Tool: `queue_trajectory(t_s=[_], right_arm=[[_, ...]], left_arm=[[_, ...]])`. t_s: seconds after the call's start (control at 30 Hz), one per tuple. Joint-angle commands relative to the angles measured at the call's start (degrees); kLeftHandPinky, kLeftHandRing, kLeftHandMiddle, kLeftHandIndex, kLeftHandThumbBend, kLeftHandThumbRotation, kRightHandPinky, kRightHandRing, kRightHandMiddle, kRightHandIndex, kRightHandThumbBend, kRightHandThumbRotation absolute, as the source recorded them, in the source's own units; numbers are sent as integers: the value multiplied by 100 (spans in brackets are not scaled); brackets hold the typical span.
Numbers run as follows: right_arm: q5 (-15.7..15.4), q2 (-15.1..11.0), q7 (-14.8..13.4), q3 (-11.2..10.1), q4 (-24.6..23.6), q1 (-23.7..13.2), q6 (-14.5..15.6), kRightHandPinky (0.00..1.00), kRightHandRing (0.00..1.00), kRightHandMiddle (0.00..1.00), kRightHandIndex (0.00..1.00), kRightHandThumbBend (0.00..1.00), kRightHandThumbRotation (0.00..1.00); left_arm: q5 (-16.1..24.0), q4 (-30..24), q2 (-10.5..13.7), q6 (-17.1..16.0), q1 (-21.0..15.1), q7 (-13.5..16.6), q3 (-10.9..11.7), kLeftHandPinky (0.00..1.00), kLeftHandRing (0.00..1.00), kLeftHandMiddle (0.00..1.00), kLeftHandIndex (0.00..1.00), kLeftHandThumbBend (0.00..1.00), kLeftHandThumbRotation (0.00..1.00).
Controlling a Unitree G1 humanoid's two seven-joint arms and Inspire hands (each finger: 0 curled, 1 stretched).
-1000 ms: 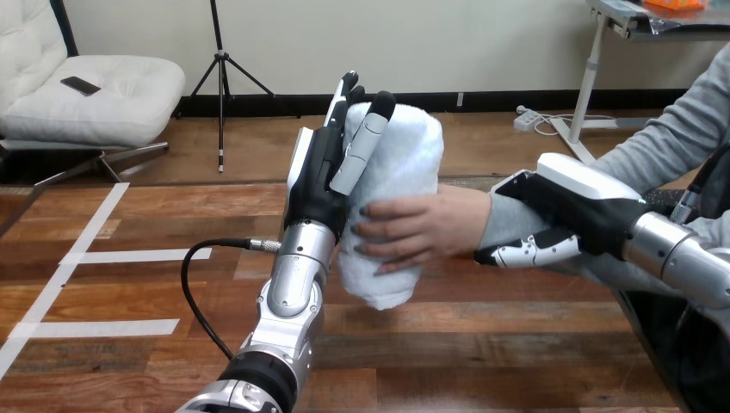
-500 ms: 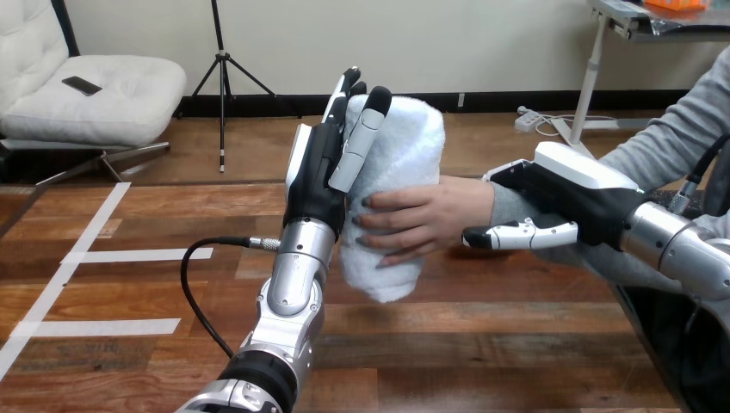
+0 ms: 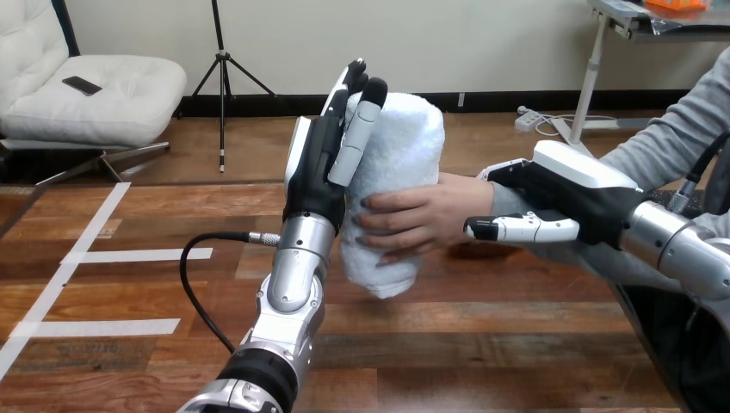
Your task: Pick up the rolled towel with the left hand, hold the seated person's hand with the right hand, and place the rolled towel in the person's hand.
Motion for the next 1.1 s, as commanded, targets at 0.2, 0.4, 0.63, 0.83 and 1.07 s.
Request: queue_trajectory(t_s=[0.2, 0.4, 0.63, 0.83, 1.07], right_arm=[[241, 114, -33, -127, -493, -148, 204, 61, 70, 72, 73, 97, 100], [487, 129, 108, -185, -624, -34, 341, 64, 73, 75, 76, 98, 100], [750, 156, 122, -246, -687, 104, 322, 65, 74, 77, 78, 96, 100], [964, 185, 126, -286, -817, 258, 348, 66, 75, 78, 79, 95, 100], [1237, 250, 137, -349, -1005, 469, 357, 68, 77, 79, 80, 98, 100]], left_arm=[[-8, -1080, 52, -169, 478, -251, -121, 98, 96, 94, 92, 80, 97], [-53, -1691, 101, -106, 937, -411, -144, 96, 95, 93, 91, 81, 97], [-7, -2519, 198, 120, 1517, -474, -196, 95, 94, 93, 90, 83, 97], [79, -3113, 342, 270, 1968, -514, -212, 95, 93, 93, 90, 84, 97], [103, -3727, 476, 465, 2458, -540, -178, 89, 91, 91, 88, 86, 97]])
